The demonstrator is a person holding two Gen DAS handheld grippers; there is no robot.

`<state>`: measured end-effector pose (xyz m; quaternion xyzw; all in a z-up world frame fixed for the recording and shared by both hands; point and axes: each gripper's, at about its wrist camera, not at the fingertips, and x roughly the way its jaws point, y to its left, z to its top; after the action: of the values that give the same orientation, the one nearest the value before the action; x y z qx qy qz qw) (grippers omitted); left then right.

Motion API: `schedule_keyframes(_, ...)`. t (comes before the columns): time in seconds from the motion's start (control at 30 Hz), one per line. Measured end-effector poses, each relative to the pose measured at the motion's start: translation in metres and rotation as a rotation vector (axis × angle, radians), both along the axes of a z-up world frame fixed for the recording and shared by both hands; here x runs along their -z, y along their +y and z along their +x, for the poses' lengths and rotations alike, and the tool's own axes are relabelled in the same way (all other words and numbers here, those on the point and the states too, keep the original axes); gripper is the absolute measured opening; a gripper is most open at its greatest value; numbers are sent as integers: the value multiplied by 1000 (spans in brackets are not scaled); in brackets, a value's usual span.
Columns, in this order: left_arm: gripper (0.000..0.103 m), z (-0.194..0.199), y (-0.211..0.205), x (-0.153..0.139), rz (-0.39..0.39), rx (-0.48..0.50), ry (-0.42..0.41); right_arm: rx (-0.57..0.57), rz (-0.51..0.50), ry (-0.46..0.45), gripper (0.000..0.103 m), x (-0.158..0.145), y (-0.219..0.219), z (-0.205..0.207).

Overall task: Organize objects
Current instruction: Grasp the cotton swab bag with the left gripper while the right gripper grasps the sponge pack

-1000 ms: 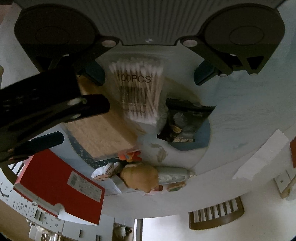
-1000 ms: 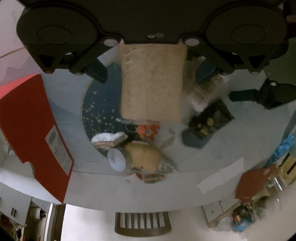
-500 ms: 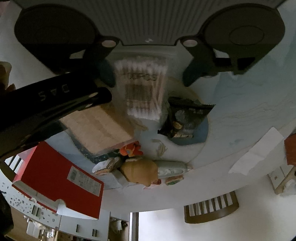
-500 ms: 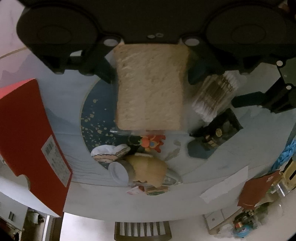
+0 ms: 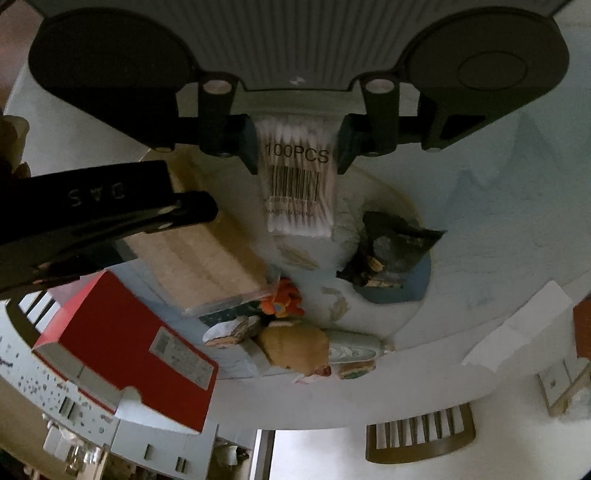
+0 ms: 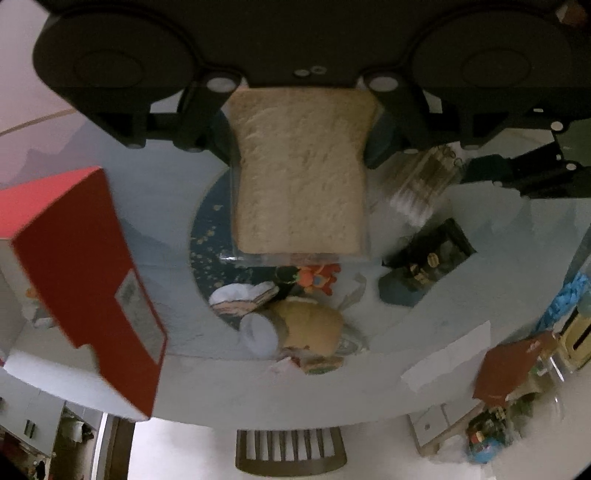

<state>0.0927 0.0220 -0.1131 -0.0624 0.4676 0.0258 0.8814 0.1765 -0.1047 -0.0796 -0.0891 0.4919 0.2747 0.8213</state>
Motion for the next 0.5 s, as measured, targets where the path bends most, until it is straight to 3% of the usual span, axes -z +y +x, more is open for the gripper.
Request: schedule_keyframes(0.5,40,3,-24,-53,-10,13,-94,67,70,-51,71,-58,-53,-1)
